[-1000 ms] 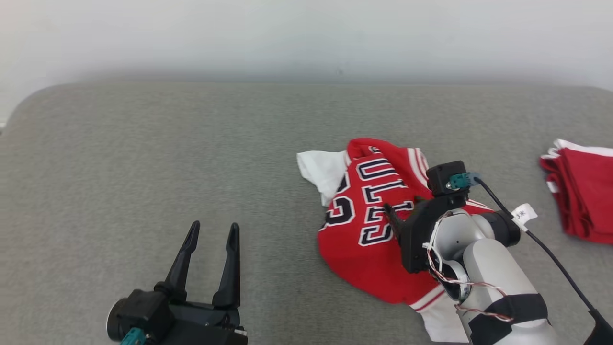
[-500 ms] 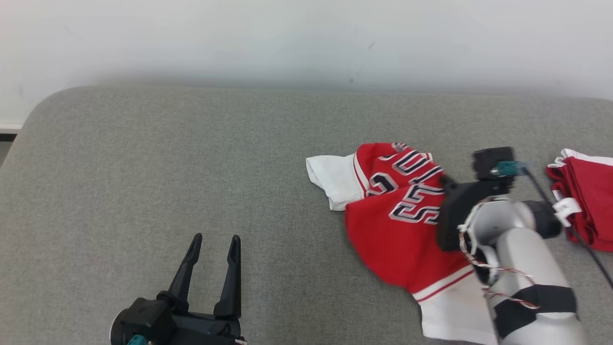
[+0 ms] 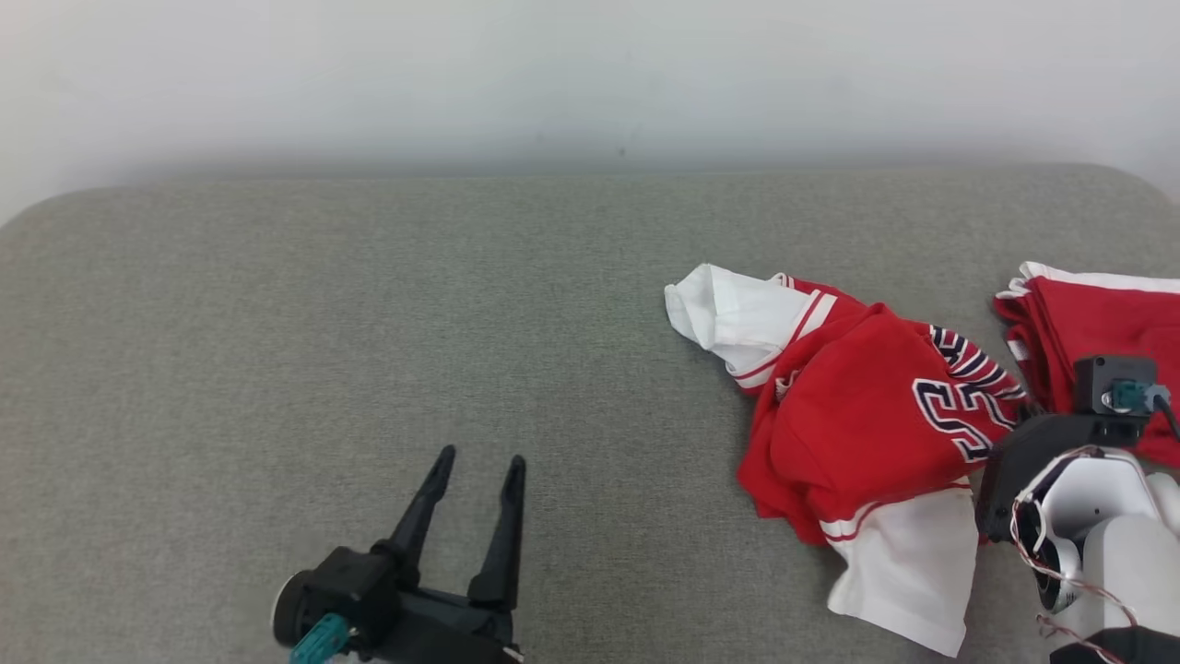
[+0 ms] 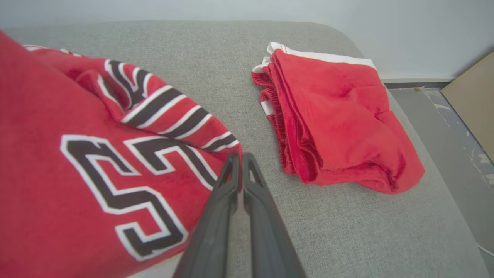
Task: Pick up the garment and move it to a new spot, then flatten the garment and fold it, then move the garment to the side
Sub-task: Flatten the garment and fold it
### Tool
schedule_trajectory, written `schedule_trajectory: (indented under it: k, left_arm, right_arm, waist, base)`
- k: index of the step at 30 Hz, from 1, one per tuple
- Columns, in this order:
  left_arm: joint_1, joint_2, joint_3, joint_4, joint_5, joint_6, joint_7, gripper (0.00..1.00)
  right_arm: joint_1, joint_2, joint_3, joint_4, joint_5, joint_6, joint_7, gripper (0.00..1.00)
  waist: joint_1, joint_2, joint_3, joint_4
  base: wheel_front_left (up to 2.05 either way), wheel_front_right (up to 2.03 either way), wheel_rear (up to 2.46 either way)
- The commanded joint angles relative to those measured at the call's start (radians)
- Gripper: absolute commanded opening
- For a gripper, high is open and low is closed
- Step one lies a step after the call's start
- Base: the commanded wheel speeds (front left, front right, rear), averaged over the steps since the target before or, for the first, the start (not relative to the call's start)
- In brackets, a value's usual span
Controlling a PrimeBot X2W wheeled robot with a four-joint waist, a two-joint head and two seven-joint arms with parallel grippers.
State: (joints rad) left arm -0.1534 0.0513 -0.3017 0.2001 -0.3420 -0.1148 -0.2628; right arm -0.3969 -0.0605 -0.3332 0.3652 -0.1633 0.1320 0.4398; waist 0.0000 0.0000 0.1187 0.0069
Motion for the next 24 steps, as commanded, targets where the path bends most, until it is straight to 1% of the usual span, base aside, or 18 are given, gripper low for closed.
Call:
schedule_trajectory:
  k: [1, 7, 13, 17, 21, 24]
  left_arm:
    - [-0.013, -0.001, -0.006, 0.006, -0.003, -0.005, -0.003, 1.0]
    - [-0.064, -0.001, -0.085, 0.066, -0.022, -0.01, -0.003, 1.0]
    - [-0.14, -0.001, -0.202, 0.186, -0.062, -0.017, 0.019, 1.0]
    - [-0.224, 0.0, -0.271, 0.293, -0.066, -0.014, 0.037, 1.0]
    - [-0.303, 0.0, -0.299, 0.418, -0.048, -0.014, 0.042, 1.0]
    - [-0.354, 0.0, -0.308, 0.498, -0.034, -0.001, 0.046, 1.0]
  right_arm:
    - [0.018, 0.003, -0.005, -0.004, -0.01, -0.003, 0.0, 1.0]
    - [0.052, 0.011, -0.03, -0.01, -0.012, -0.003, -0.004, 1.0]
    - [0.077, 0.01, 0.015, -0.035, 0.115, -0.003, -0.069, 1.0]
    - [0.095, 0.01, 0.064, -0.075, 0.202, -0.003, -0.101, 1.0]
    - [0.121, 0.01, 0.096, -0.128, 0.259, -0.003, -0.117, 1.0]
    - [0.136, 0.01, 0.115, -0.164, 0.287, -0.003, -0.126, 1.0]
  waist:
    - [0.0, 0.0, 0.011, -0.019]
    - [0.0, 0.0, 0.019, -0.063]
    - [0.0, 0.0, 0.031, -0.109]
    - [0.0, 0.0, 0.049, -0.155]
    - [0.0, 0.0, 0.073, -0.217]
    - [0.0, 0.0, 0.089, -0.264]
  base:
    - [0.0, 0.0, 0.0]
    - [0.0, 0.0, 0.0]
    - [0.0, 0.0, 0.0]
    - [0.0, 0.0, 0.0]
    - [0.0, 0.0, 0.0]
    - [0.0, 0.0, 0.0]
